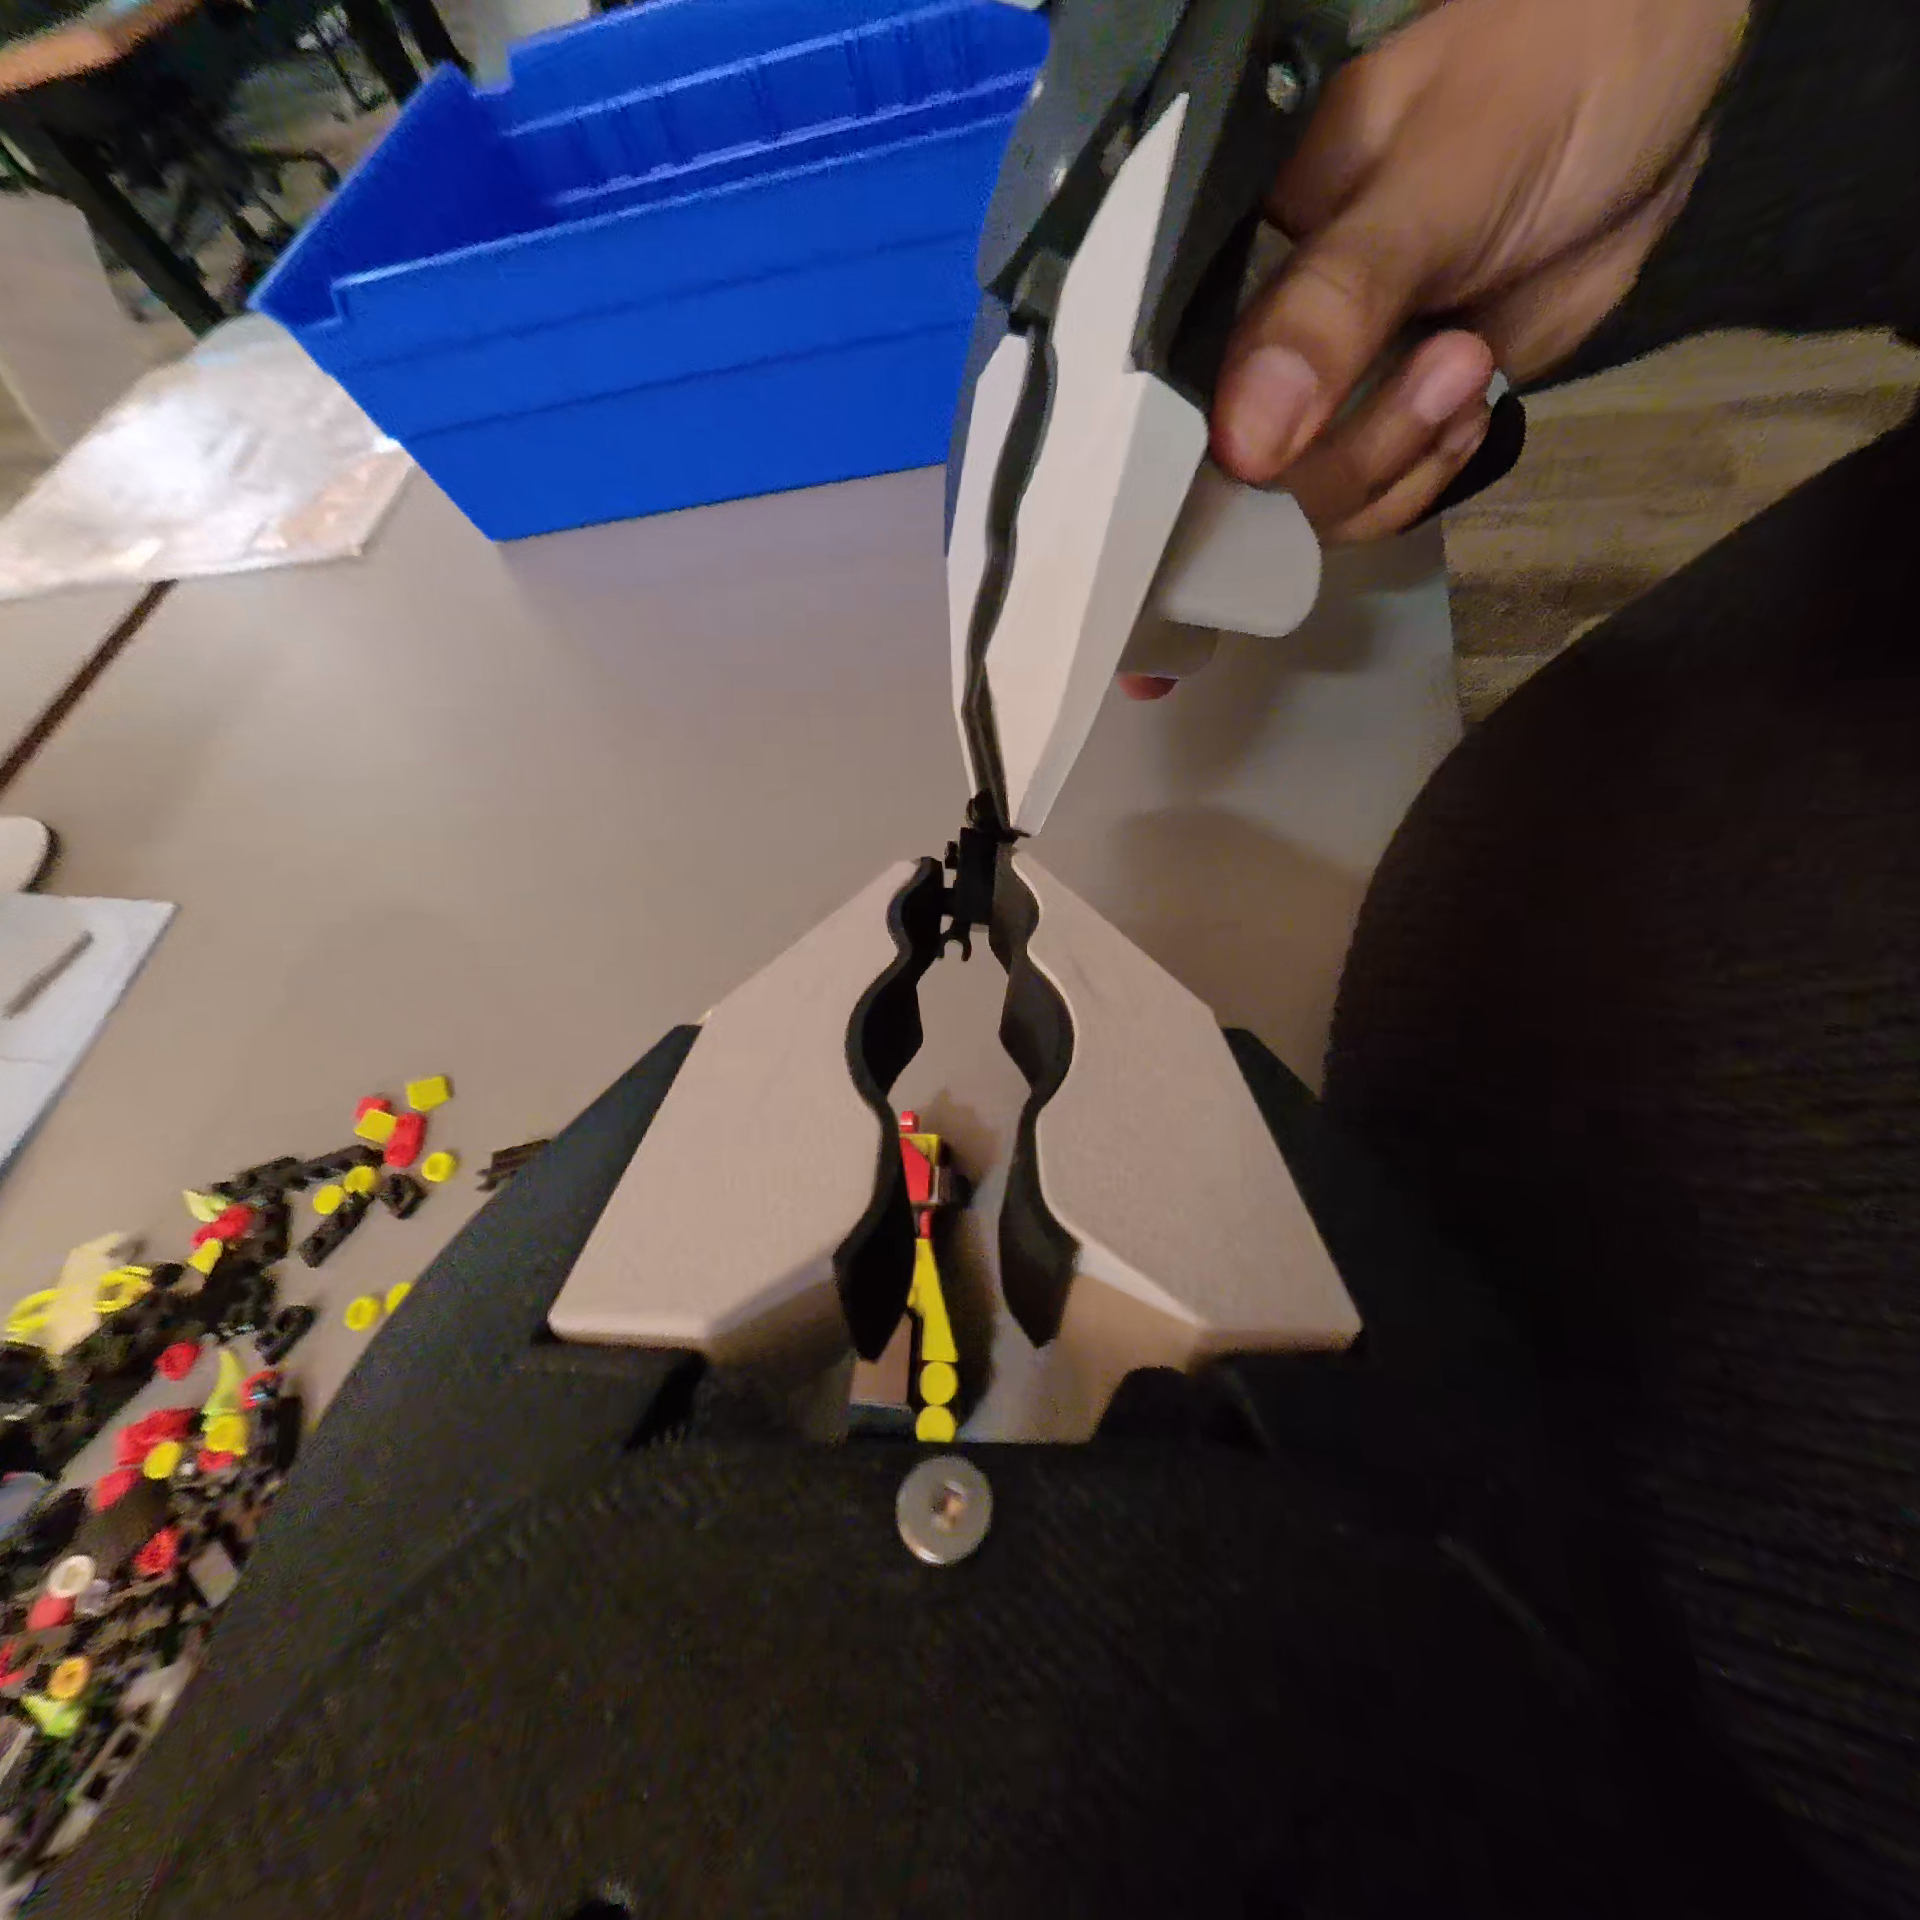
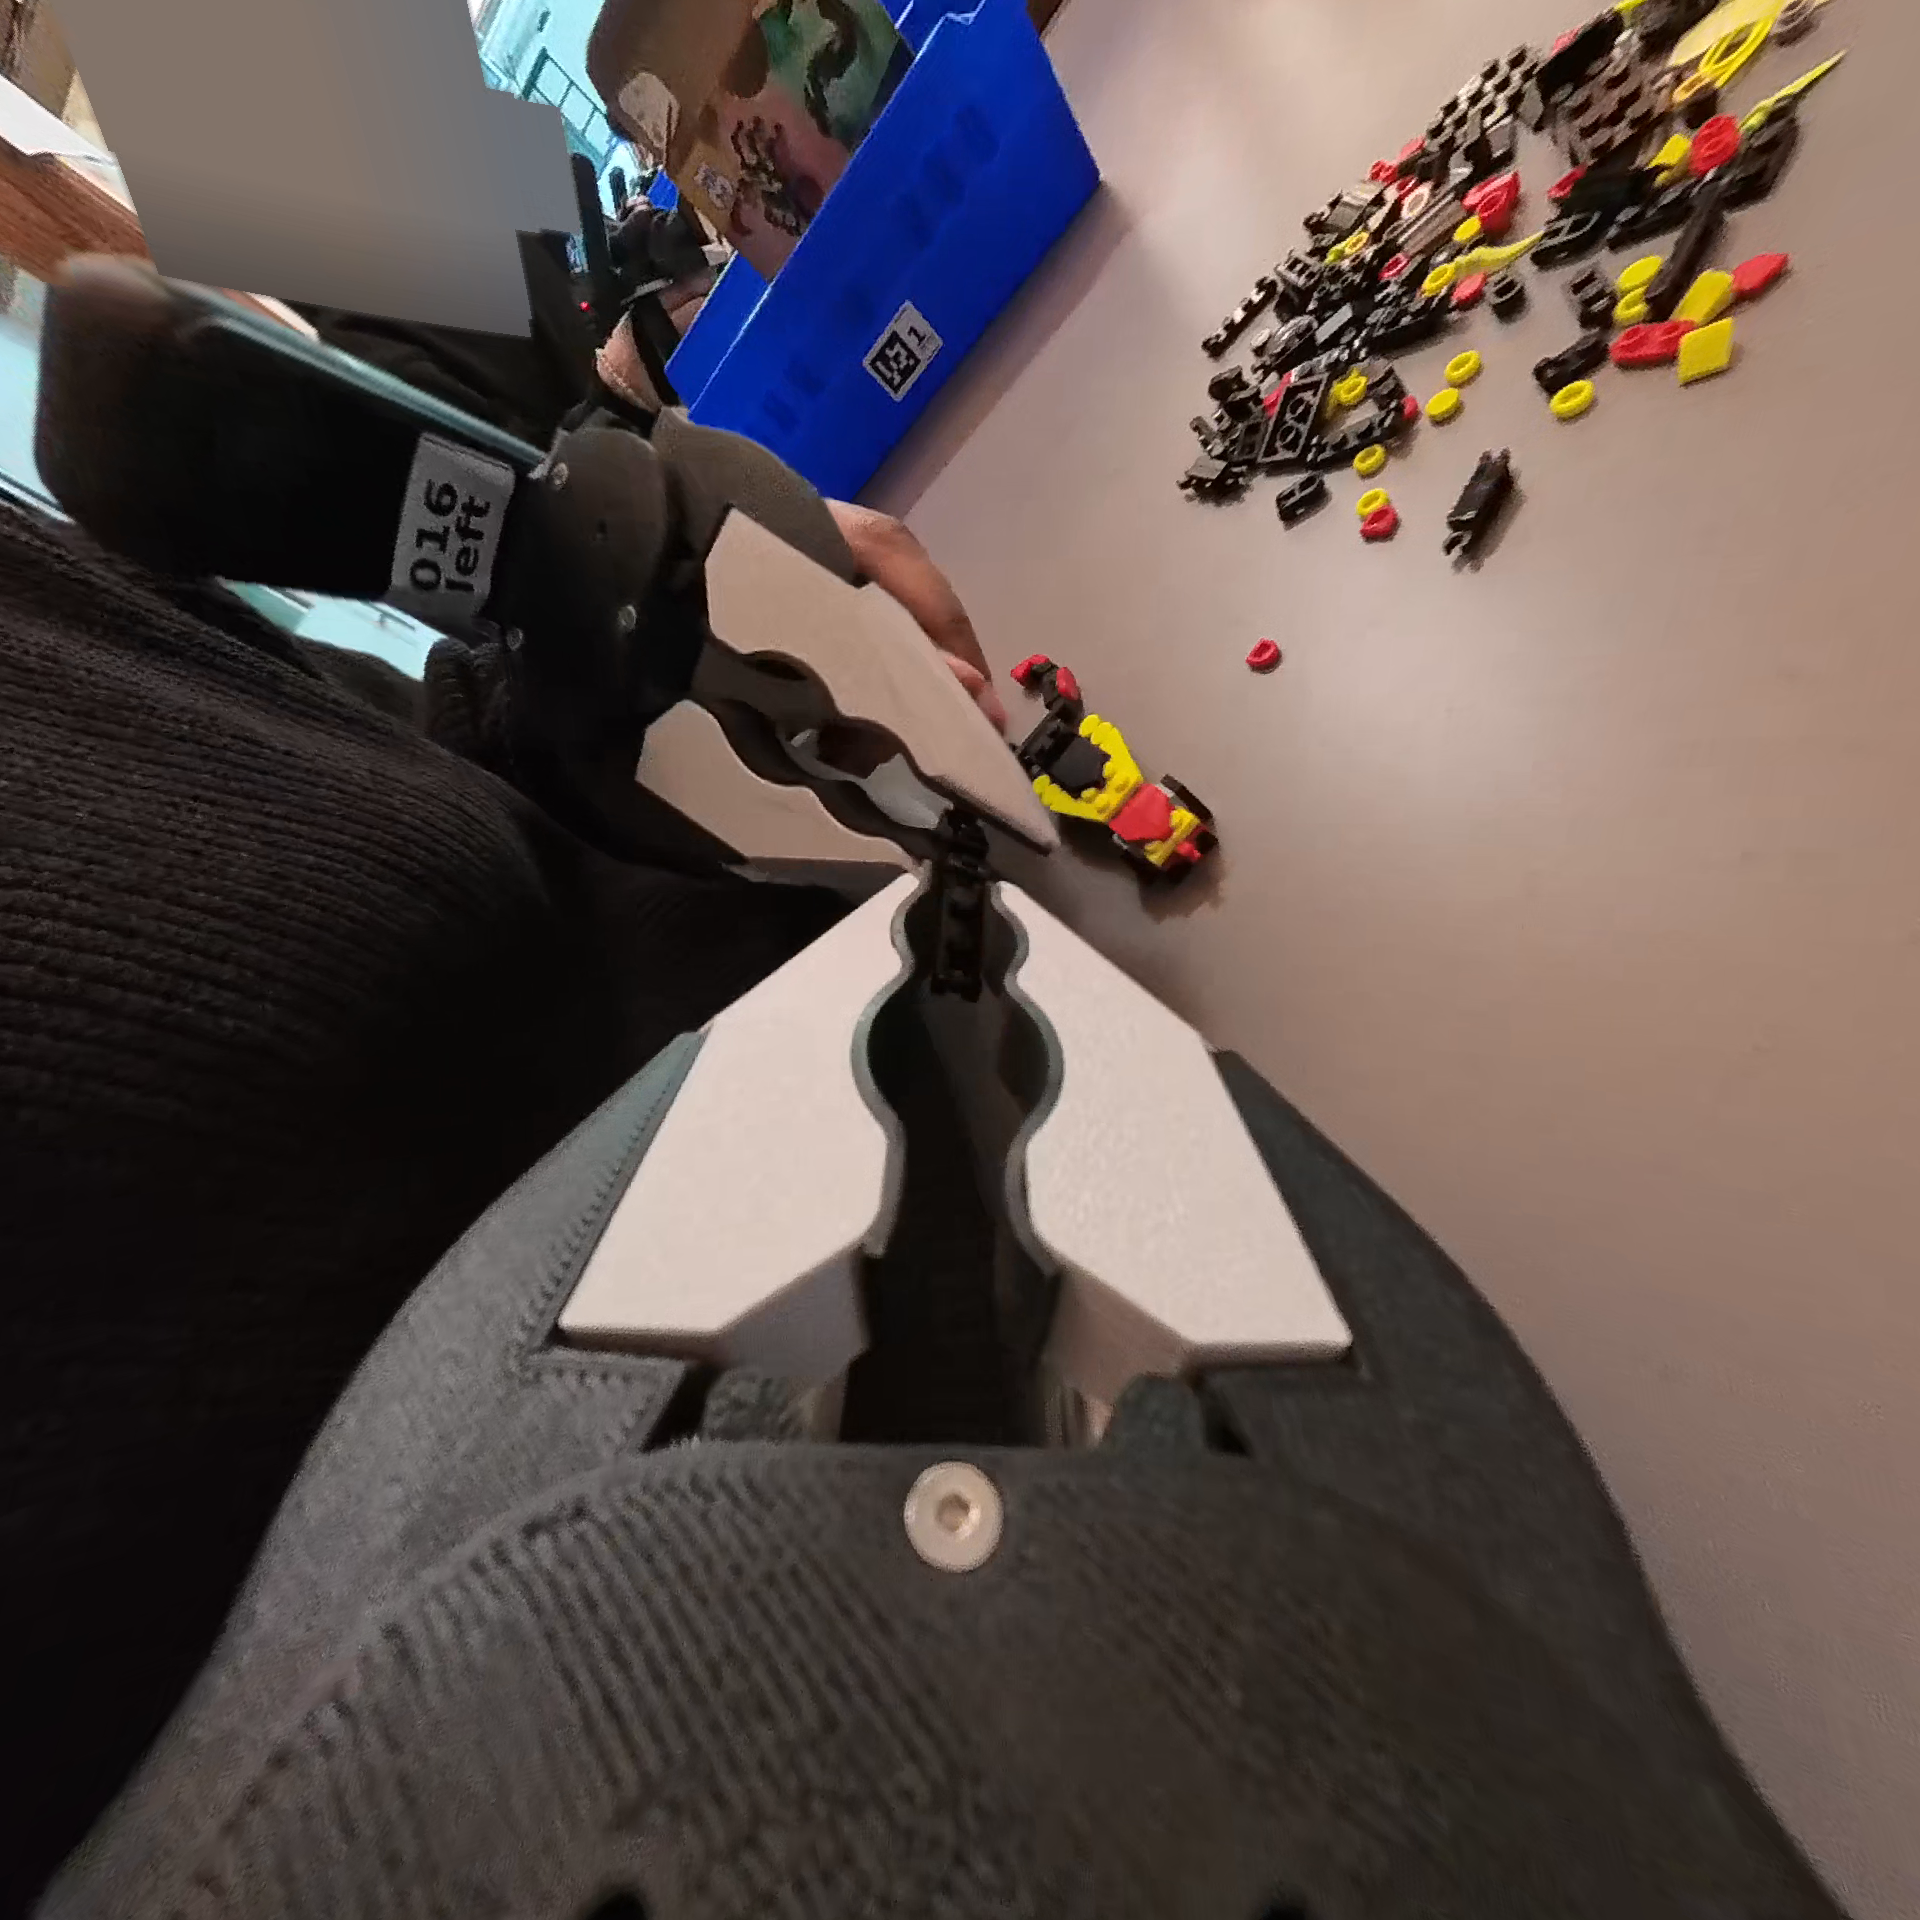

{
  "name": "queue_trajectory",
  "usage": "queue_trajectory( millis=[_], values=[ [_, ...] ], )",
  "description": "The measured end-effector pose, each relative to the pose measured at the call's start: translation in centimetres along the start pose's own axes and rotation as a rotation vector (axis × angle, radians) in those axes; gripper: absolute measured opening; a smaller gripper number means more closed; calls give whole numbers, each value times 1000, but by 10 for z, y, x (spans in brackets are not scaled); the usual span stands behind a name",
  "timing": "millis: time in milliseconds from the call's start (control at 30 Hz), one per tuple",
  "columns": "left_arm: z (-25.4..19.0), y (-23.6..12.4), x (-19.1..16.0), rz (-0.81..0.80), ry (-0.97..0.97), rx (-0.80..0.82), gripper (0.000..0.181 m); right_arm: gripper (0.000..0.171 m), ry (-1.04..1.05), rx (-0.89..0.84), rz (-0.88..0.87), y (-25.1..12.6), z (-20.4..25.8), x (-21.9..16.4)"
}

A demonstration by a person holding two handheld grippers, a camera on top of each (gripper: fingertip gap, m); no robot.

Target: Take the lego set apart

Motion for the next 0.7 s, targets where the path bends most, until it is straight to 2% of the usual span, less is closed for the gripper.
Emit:
queue_trajectory(
  millis=[167,433,600,667,700],
  values=[
    [6,-1,4,-5,-95,-13,11,8,-19,-27,-28,-2,0,4],
    [9,-6,7,-32,-98,-37,12,8,10,19,-86,-5,2,5],
    [13,-13,8,-70,-251,-161,10,7,-18,13,-133,-6,6,7],
    [14,-12,4,-53,-340,-227,10,7,-60,-34,-120,-9,7,8],
    [15,-16,2,-44,-342,-247,10,6,-95,-173,-166,-26,-3,10]
  ],
)
Point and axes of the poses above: each gripper's, where its closed fingertips meet, y out along the fingers, x out of its top, z = x × y across the jaws, the point moved 10 cm from there along -y, back along the fingers, and after that the axes turned 12 degrees about -y, right-handed, at the moved point
